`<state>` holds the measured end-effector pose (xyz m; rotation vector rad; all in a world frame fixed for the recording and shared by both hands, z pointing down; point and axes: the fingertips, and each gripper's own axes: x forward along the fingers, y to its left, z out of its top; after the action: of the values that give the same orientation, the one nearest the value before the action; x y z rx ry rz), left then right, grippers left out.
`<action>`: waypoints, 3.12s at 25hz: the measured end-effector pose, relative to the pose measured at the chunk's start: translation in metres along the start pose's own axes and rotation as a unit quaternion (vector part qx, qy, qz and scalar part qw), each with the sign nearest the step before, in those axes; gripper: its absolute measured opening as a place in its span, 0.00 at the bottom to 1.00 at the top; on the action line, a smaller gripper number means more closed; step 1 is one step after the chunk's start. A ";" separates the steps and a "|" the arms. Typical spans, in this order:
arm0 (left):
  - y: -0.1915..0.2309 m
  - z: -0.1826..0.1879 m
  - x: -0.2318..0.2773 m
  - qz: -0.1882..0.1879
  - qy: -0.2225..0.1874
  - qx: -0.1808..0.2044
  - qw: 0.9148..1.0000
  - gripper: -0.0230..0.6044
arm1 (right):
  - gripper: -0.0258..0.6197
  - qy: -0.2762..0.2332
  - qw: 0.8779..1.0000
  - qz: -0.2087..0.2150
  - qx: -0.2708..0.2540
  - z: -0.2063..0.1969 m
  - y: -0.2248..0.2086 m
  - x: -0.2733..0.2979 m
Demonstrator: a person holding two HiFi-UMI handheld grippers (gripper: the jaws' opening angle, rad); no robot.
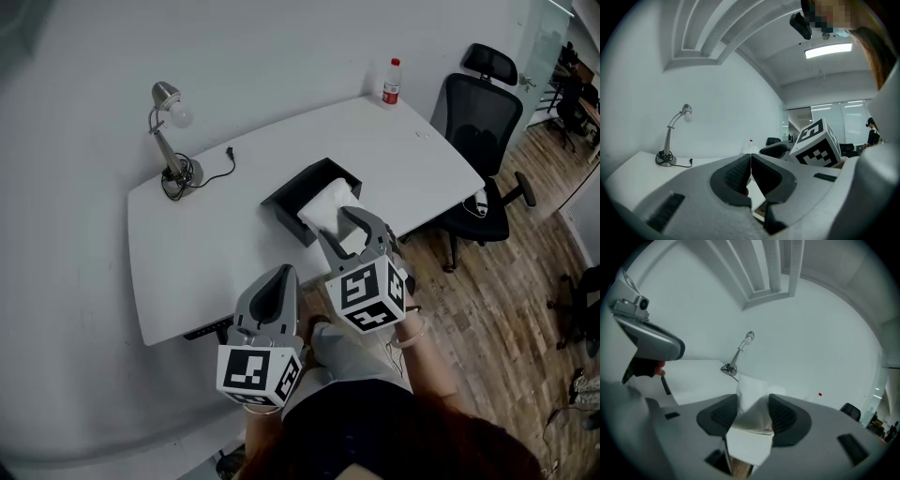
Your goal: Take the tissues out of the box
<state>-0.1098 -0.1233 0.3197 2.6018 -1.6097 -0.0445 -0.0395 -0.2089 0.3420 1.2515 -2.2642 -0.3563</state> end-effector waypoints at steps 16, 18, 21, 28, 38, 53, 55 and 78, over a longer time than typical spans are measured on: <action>-0.013 0.004 -0.024 -0.009 -0.009 0.007 1.000 0.08 | 0.37 -0.039 0.999 -0.020 0.025 0.019 0.013 -0.052; -0.014 0.003 -0.025 -0.006 -0.010 0.006 1.000 0.08 | 0.37 -0.042 0.999 -0.019 0.026 0.019 0.014 -0.056; -0.016 0.005 -0.025 -0.002 -0.011 0.004 1.000 0.08 | 0.37 -0.045 0.998 -0.019 0.026 0.019 0.013 -0.063; -0.030 0.008 -0.025 0.010 -0.015 0.007 1.000 0.08 | 0.37 -0.056 0.998 -0.007 0.024 0.014 0.011 -0.078; -0.065 0.007 -0.039 0.022 -0.010 0.012 1.000 0.08 | 0.37 -0.078 0.997 0.012 0.019 0.011 0.010 -0.116; -0.116 0.009 -0.074 0.044 -0.014 0.016 0.999 0.08 | 0.36 -0.105 0.994 0.032 0.015 0.005 0.017 -0.174; -0.121 0.010 -0.078 0.046 -0.013 0.018 0.999 0.08 | 0.36 -0.108 0.993 0.033 0.016 0.004 0.018 -0.182; -0.168 -0.004 -0.118 0.050 0.004 0.024 0.998 0.08 | 0.36 -0.111 0.993 0.041 0.025 -0.014 0.033 -0.240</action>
<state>-0.0129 0.0572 0.3070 2.5470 -1.7576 0.0115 0.0494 0.0114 0.2930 1.1905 -2.5167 -0.4304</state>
